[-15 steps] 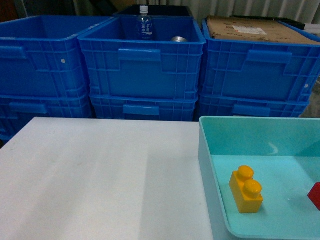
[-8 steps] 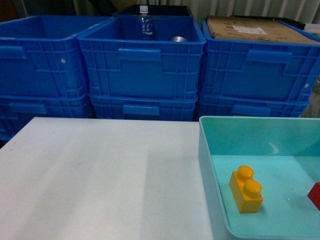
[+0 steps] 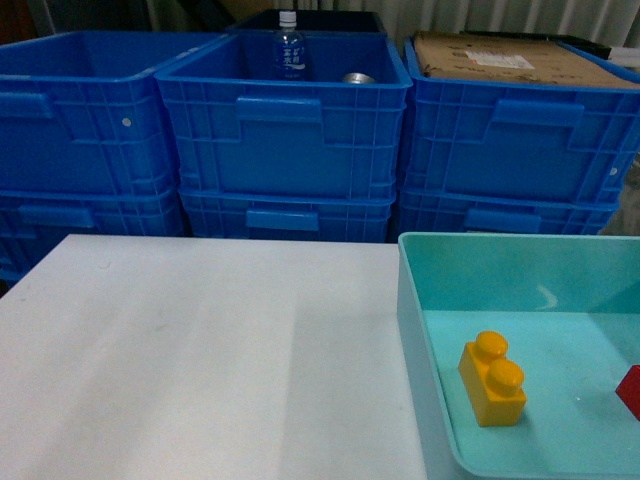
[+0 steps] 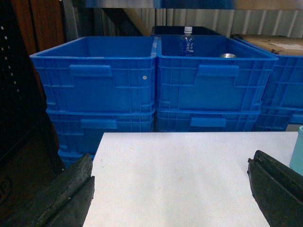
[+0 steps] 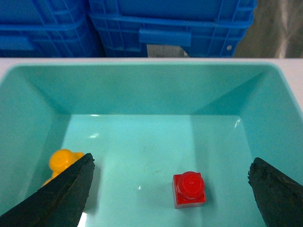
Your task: Pick red block from blue box to shelf
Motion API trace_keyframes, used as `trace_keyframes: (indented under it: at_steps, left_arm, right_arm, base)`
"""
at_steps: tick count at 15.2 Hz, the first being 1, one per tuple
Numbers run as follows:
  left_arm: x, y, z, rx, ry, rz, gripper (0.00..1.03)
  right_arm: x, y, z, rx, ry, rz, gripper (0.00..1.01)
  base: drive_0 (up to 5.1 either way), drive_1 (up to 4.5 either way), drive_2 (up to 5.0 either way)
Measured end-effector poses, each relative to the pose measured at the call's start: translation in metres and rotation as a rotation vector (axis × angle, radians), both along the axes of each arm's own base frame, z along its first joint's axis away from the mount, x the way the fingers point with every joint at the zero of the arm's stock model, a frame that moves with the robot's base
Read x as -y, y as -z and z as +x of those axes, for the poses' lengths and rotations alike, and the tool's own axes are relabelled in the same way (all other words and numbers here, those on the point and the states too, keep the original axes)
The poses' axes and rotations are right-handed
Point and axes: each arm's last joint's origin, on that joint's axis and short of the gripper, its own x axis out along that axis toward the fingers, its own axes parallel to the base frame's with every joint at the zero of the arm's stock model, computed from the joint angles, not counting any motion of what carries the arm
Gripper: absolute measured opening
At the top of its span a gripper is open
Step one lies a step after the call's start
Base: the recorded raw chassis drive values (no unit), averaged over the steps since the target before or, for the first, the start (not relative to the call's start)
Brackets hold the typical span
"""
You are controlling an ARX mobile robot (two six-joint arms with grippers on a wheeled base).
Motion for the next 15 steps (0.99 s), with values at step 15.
trace_keyframes:
  at_steps: [15]
  left_arm:
    - [0.0, 0.0, 0.0, 0.0, 0.0, 0.0, 0.98]
  right_arm:
    - [-0.006, 0.088, 0.064, -0.301, 0.029, -0.152, 0.98]
  base:
    - [0.0, 0.0, 0.0]
